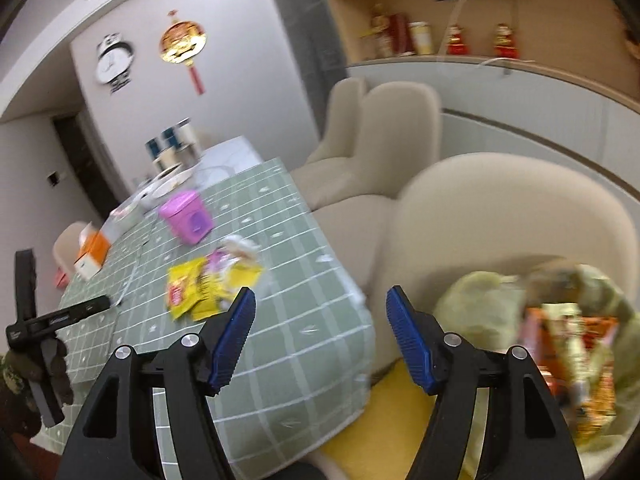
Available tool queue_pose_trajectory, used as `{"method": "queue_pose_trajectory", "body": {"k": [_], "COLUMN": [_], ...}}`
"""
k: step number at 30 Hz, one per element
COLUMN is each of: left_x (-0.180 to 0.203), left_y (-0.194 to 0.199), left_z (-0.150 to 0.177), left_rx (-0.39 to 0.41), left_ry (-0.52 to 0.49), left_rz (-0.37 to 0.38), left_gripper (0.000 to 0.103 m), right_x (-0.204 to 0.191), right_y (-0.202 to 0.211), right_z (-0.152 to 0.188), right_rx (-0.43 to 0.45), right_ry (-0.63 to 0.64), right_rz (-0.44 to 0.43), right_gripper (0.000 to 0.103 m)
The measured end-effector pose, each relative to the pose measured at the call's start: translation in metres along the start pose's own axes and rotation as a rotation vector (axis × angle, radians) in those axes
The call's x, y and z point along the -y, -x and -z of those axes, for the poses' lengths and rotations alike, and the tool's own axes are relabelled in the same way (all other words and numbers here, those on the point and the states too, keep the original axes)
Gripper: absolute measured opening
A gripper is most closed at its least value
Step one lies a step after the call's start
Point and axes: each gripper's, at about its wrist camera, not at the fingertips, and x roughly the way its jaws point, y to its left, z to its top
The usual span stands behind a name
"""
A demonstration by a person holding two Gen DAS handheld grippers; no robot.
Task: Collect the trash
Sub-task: 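Move both grippers back to the table toward the yellow and pink bags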
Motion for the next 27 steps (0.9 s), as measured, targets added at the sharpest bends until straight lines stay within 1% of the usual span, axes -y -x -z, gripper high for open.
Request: {"method": "queue_pose_trajectory", "body": {"k": [3, 5, 8, 10, 12, 14, 17, 20, 22, 24, 26, 27], "left_x": [0.001, 0.002, 0.002, 0.001, -0.001, -0.003, -0.004, 0.007, 0.021, 0.042, 0.059, 0.066], "left_y": [-0.002, -0.002, -0.002, -0.005, -0.011, -0.02, -0.043, -0.061, -0.069, -0.079, -0.092, -0.104], "left_z": [-0.003, -0.006, -0.013, -0.016, -0.019, -0.023, -0.03, -0.036, -0.043, -0.051, -0.058, -0.063], "left_rx": [-0.004, 0.0, 0.005, 0.001, -0.01, -0.03, -0.076, -0.099, -0.093, -0.088, -0.086, -0.098], "left_ry": [-0.009, -0.016, -0.027, -0.04, -0.038, -0.023, 0.03, 0.038, 0.001, -0.076, -0.143, -0.174], "left_rz": [-0.016, -0.024, -0.024, -0.02, -0.01, 0.009, 0.075, 0.109, 0.146, 0.178, 0.174, 0.158], "left_gripper": [0.06, 0.06, 0.06, 0.06, 0.06, 0.06, 0.06, 0.06, 0.06, 0.06, 0.06, 0.06], "right_x": [-0.033, -0.048, -0.071, -0.086, -0.103, -0.11, -0.108, -0.098, -0.092, -0.091, -0.088, -0.086], "right_y": [-0.02, -0.032, -0.051, -0.062, -0.072, -0.077, -0.084, -0.089, -0.092, -0.098, -0.103, -0.103], "right_z": [0.004, 0.008, 0.011, 0.012, 0.013, 0.014, 0.015, 0.019, 0.025, 0.032, 0.038, 0.04], "right_rx": [-0.031, -0.054, -0.086, -0.104, -0.11, -0.108, -0.107, -0.124, -0.144, -0.167, -0.186, -0.192], "right_ry": [0.083, 0.115, 0.138, 0.176, 0.244, 0.276, 0.274, 0.239, 0.214, 0.203, 0.183, 0.168], "right_rz": [-0.03, -0.053, -0.122, -0.161, -0.16, -0.144, -0.111, -0.098, -0.1, -0.099, -0.101, -0.104], "right_gripper": [0.064, 0.064, 0.064, 0.064, 0.064, 0.064, 0.064, 0.062, 0.061, 0.06, 0.059, 0.059]}}
